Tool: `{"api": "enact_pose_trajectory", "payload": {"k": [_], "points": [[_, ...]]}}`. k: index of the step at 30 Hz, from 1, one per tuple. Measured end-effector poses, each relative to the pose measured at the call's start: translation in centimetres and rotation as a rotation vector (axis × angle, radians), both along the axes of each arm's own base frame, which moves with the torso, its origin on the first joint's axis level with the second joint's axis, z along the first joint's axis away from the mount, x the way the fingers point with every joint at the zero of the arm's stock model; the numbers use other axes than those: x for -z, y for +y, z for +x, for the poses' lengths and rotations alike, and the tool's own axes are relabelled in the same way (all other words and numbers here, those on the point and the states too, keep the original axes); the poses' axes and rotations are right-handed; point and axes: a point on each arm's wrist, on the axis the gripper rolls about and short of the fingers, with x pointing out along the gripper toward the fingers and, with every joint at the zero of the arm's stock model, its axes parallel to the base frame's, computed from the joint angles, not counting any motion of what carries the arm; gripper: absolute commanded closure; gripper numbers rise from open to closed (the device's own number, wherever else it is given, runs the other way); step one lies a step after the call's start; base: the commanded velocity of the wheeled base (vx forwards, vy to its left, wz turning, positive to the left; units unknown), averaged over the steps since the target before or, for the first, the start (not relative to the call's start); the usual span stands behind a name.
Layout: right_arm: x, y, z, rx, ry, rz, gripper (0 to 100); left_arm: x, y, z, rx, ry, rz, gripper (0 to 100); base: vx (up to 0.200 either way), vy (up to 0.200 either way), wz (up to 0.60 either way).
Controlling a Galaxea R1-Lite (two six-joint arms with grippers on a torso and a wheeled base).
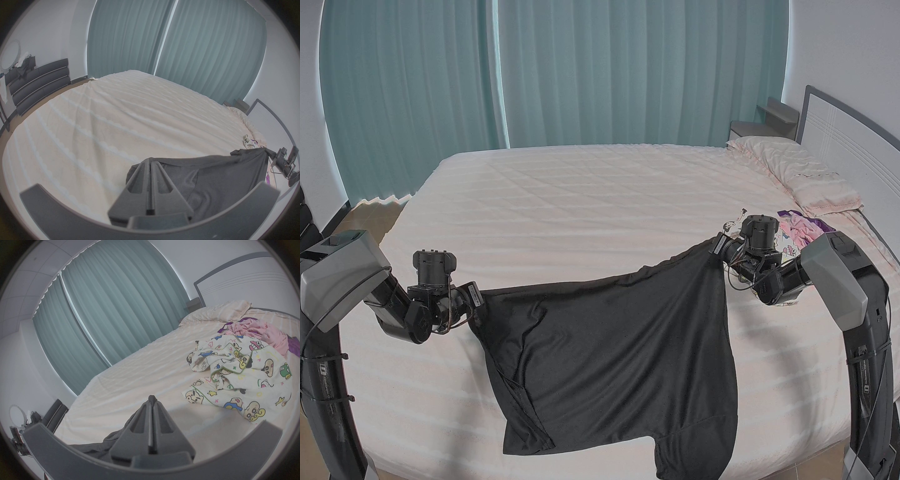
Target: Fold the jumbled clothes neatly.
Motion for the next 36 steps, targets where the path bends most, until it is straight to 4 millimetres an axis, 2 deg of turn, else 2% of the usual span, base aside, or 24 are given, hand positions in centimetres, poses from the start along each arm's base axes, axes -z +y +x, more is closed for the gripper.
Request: {"api": "enact_pose_trajectory", "payload": {"k": [1,2,3,8,14,21,24,28,36], "points": [[0.4,0.1,0.0,-0.003,0.006,-0.008,0,0.2,-0.2,0.3,0.004,-0.002,-0.001,100,0.000,0.000,0.00],[0.7,0.2,0.0,-0.004,0.011,-0.013,0,0.3,-0.2,0.5,0.007,-0.006,-0.003,100,0.000,0.000,0.00],[1.1,0.3,0.0,-0.006,0.018,-0.018,0,0.4,-0.4,0.7,0.009,-0.011,-0.004,0,0.000,0.000,0.00],[2.5,0.4,-0.2,-0.012,0.054,-0.032,0,1.2,-0.9,2.1,0.006,-0.061,-0.011,0,0.000,0.000,0.00],[4.7,-0.3,-1.5,-0.025,0.134,-0.101,0,2.2,-1.1,3.0,-0.003,-0.074,-0.013,0,0.000,0.000,0.00],[5.0,-1.7,-3.6,-0.013,0.205,-0.113,0,1.6,-0.5,3.0,-0.028,-0.088,-0.034,0,0.000,0.000,0.00],[4.8,-2.0,-5.0,-0.003,0.243,-0.091,0,1.2,-0.6,1.8,-0.028,-0.070,-0.059,0,0.000,0.000,0.00],[4.2,-1.9,-7.7,0.016,0.303,-0.025,0,1.4,-1.0,-1.2,-0.021,-0.004,-0.095,0,0.000,0.000,0.00],[3.4,-1.2,-15.2,0.013,0.433,0.080,0,1.5,-3.2,-7.4,-0.027,0.097,-0.226,0,-0.175,0.000,0.00]]}}
